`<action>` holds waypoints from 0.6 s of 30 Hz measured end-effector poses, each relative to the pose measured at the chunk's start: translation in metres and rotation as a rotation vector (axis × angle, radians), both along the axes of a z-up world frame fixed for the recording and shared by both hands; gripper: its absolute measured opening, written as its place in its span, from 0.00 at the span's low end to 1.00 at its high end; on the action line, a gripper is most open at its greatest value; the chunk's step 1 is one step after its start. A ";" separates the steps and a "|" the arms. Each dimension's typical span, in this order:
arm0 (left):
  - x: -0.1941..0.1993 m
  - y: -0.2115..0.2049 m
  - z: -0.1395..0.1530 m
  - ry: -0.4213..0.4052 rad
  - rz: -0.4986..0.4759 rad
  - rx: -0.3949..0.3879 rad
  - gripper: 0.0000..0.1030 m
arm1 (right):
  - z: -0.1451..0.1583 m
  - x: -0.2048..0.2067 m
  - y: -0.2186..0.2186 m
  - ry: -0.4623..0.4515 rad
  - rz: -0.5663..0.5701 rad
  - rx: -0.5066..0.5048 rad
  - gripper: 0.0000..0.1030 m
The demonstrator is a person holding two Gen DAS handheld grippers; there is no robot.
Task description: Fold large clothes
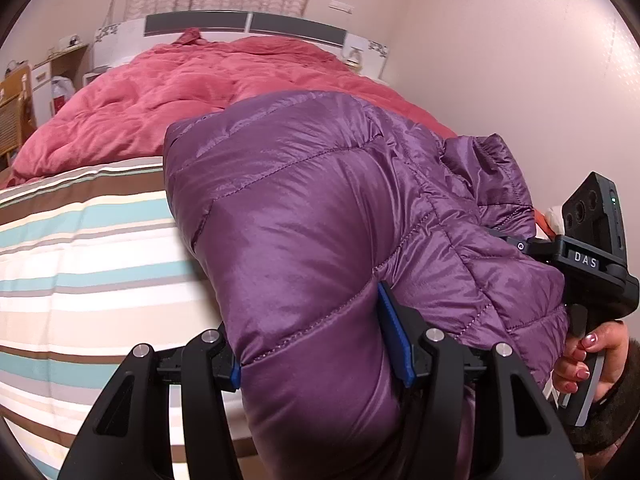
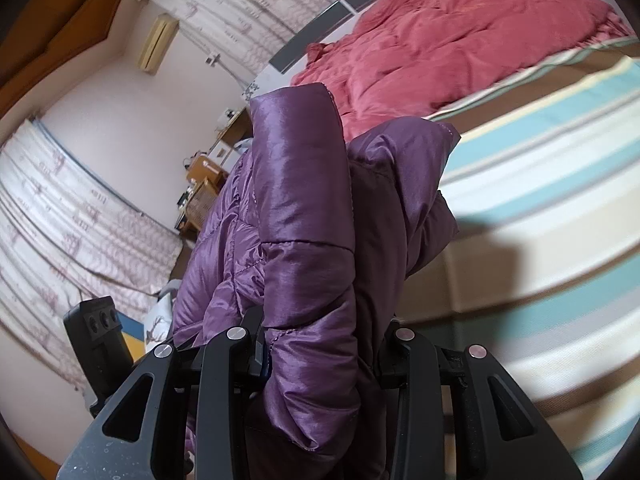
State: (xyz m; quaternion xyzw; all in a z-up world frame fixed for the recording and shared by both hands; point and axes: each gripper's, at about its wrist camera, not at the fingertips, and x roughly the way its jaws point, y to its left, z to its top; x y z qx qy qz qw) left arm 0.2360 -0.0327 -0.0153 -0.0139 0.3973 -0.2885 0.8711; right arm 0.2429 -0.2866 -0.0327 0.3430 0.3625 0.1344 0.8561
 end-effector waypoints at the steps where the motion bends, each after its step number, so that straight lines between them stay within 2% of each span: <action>1: 0.005 0.006 -0.001 -0.001 0.010 0.001 0.53 | 0.001 0.005 0.005 -0.002 0.007 -0.004 0.33; 7: 0.033 0.030 -0.010 0.006 0.056 0.015 0.53 | 0.001 0.040 0.035 0.005 0.034 -0.022 0.33; 14: 0.065 0.048 -0.037 0.049 0.101 0.044 0.53 | -0.020 0.072 0.062 0.053 0.051 -0.060 0.33; 18: 0.069 0.053 -0.048 0.034 0.127 0.037 0.56 | -0.026 0.081 0.076 0.047 0.041 -0.145 0.33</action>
